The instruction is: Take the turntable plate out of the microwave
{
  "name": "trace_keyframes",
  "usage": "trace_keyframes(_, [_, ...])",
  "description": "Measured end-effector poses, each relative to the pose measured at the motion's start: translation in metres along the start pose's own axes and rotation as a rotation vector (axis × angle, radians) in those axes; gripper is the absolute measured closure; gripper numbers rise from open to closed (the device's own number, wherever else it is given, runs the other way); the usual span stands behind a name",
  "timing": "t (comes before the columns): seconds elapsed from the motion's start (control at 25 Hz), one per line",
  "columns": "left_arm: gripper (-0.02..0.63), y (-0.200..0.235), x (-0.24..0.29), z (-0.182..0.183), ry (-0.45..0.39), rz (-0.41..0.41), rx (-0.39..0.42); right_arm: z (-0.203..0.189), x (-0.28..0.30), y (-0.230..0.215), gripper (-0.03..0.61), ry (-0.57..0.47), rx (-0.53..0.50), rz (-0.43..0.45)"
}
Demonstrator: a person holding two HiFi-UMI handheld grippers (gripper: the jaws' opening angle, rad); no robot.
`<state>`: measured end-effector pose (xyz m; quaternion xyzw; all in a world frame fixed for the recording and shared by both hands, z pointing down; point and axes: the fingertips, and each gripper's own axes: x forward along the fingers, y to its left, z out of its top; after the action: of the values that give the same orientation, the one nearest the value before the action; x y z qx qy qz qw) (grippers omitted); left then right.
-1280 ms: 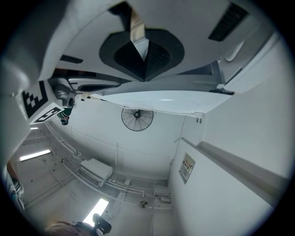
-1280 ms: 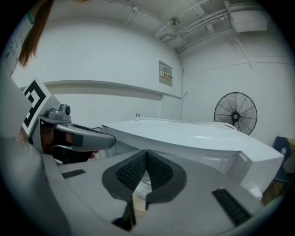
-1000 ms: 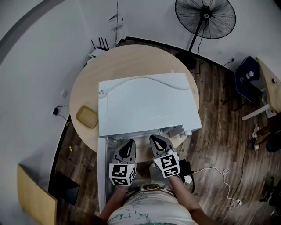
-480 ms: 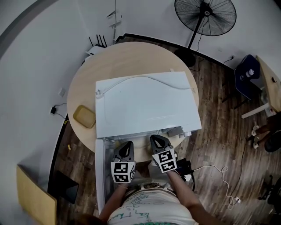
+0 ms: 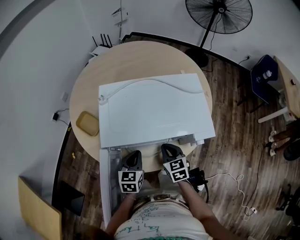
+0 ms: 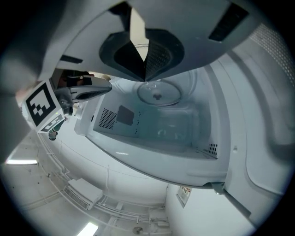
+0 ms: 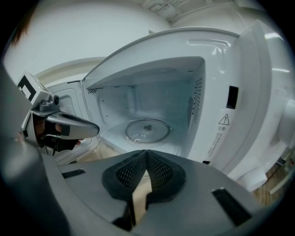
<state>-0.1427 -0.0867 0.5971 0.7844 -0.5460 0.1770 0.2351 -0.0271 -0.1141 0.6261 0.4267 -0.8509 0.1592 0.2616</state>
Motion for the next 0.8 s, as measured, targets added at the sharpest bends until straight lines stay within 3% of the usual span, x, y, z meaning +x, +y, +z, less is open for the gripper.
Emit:
trace_keyframes(0.08, [0.600,0.001,0.002,-0.003,0.008,0.000,-0.010,-0.001,0.000,-0.001,0.588,0.004,0.001,0.000])
trace_keyframes(0.16, [0.601,0.004,0.003,-0.007,0.005,0.005,-0.077,-0.004,0.001,-0.001,0.588,0.016,0.010,0.002])
trace_keyframes(0.24, [0.600,0.012,0.003,-0.013,-0.008,0.017,-0.233,-0.007,0.002,-0.004,0.588,0.007,0.076,0.003])
trace_keyframes(0.36, [0.598,0.020,0.004,-0.025,-0.027,0.009,-0.534,-0.012,0.000,-0.012,0.588,-0.014,0.258,0.019])
trace_keyframes(0.4, [0.584,0.020,0.003,-0.028,-0.031,0.004,-0.579,-0.015,-0.001,-0.014,0.583,-0.022,0.324,0.029])
trace_keyframes(0.48, [0.485,0.019,0.002,-0.032,-0.031,0.009,-0.595,-0.021,-0.003,-0.018,0.533,-0.037,0.481,0.053])
trace_keyframes(0.56, [0.463,0.019,0.001,-0.038,-0.029,0.033,-0.618,-0.029,-0.003,-0.021,0.490,-0.035,0.615,0.074])
trace_keyframes(0.68, [0.388,0.023,0.003,-0.046,-0.028,0.071,-0.677,-0.041,0.002,-0.021,0.395,-0.002,0.677,0.110])
trace_keyframes(0.8, [0.357,0.026,0.009,-0.049,-0.040,0.073,-0.726,-0.044,0.009,-0.020,0.357,-0.004,0.749,0.156])
